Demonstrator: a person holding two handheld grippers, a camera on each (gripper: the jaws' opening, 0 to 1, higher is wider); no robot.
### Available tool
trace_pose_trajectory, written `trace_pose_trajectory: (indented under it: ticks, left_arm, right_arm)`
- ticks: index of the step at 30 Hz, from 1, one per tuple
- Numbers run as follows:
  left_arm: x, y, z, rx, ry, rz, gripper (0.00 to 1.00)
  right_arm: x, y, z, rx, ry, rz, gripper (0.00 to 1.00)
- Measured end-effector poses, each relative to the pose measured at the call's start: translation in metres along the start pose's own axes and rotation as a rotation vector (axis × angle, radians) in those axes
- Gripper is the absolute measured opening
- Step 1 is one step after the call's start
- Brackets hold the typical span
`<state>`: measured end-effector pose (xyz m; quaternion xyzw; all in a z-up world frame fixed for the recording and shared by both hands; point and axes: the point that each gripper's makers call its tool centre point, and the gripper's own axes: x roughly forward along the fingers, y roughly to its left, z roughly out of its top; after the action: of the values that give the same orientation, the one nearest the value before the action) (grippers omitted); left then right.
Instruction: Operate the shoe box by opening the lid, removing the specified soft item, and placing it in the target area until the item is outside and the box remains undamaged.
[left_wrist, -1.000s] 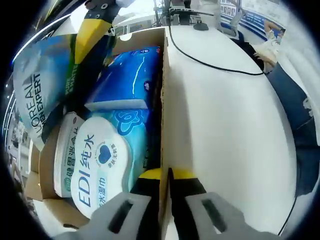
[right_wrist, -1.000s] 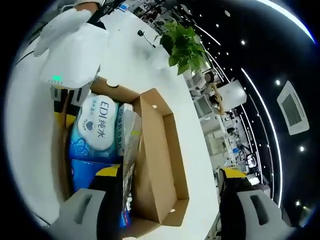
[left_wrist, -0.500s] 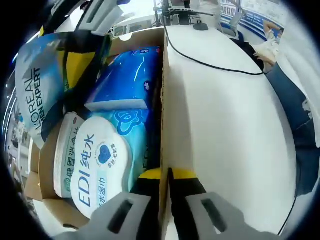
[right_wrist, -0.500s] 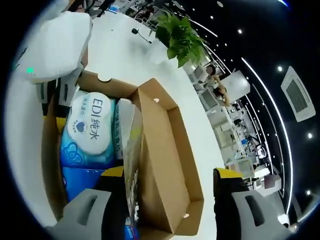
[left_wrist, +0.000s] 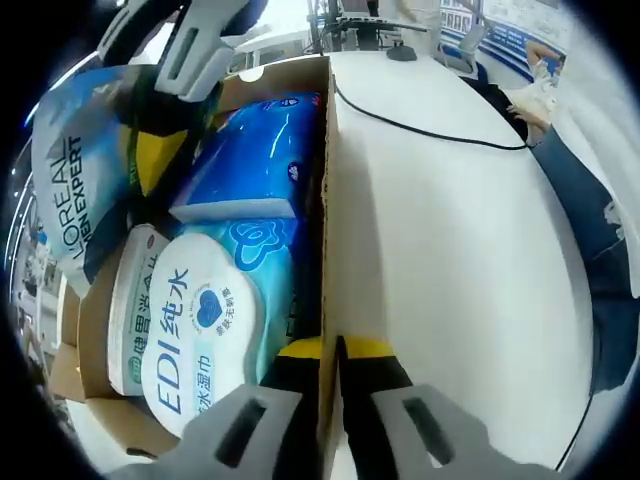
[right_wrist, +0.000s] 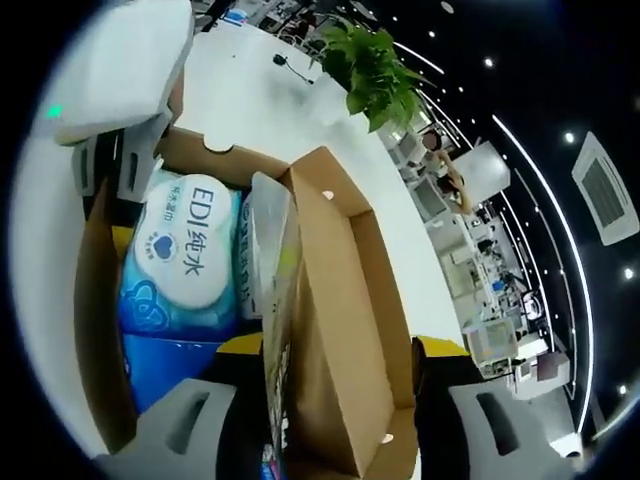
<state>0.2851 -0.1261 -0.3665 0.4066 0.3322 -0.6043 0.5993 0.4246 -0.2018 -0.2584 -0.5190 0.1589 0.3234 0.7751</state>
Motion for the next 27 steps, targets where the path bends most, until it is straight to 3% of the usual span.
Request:
trace_pose_trajectory:
  ticks: [13,16,24,27]
  left_arm:
    - [0.000,0.001,0.001,0.001,-0.001,0.001,0.01]
    - [0.000,0.001,0.001,0.001,-0.001,0.000,0.01]
    - [0.000,0.001,0.001,0.001,-0.001,0.000,0.01]
    - [0.000,0.001,0.001,0.000,-0.001,0.000,0.01]
  right_arm:
    - [-0.002,0.016,-0.002,0.001,0.001,0.045,0.33]
    - [-0.002,0.021,-0.002,-0.014,0.003,0.065,0.24]
    - [0.001,0.028,-0.003,-0.046,0.001,0.082,0.17]
    - [0.002,0.034,-0.004,-0.015,0.001,0.108,0.11]
